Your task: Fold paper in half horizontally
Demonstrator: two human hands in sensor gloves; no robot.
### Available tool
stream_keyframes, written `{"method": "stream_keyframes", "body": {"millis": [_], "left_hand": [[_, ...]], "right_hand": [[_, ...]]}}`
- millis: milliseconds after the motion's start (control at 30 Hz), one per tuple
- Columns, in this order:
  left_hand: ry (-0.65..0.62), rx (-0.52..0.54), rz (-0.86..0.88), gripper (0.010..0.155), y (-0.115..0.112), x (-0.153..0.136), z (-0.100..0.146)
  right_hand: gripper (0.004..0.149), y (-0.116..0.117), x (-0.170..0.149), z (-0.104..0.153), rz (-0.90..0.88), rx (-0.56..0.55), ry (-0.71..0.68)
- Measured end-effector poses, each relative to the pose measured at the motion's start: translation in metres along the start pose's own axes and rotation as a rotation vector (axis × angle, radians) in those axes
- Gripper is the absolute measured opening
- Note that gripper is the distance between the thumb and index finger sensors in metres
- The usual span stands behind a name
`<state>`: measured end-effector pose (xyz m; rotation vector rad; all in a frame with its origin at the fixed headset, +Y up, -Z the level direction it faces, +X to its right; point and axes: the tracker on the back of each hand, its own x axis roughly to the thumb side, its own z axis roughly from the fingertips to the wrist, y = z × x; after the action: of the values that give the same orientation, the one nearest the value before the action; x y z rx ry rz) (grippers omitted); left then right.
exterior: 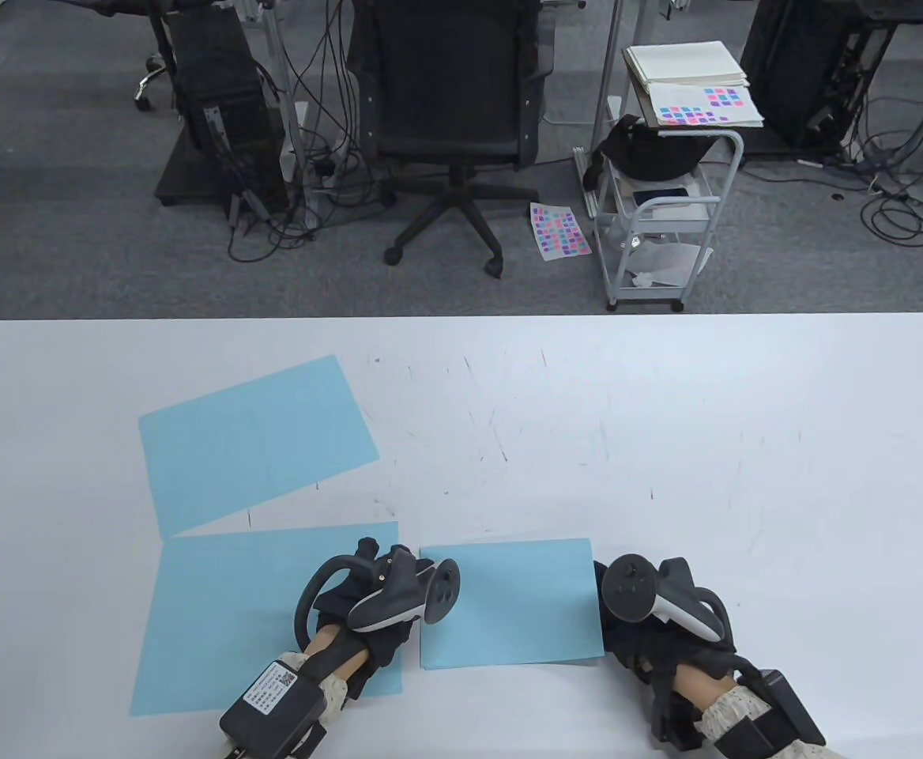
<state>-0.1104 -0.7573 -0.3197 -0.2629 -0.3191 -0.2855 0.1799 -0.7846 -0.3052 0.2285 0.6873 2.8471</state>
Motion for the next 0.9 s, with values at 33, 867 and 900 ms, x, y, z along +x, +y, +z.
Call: {"method": "stream_keyframes", "body": {"millis": [33,867,900], "left_hand": [[0.001,-0.005,0.001,0.047,0.0,0.0,0.001],[-0.023,-0.001,0.029,0.066,-0.015,0.02,0.017],[-0.023,-0.003,0.024,0.065,-0.015,0.02,0.017]], "right_hand": [[0.059,0.0,0.0,0.0,0.0,0.0,0.0],[0.059,0.0,-0.001,0.001,-0.011,0.005,-0.005],[0.059,-0.001,0.0,0.0,-0.014,0.01,-0.007]]}}
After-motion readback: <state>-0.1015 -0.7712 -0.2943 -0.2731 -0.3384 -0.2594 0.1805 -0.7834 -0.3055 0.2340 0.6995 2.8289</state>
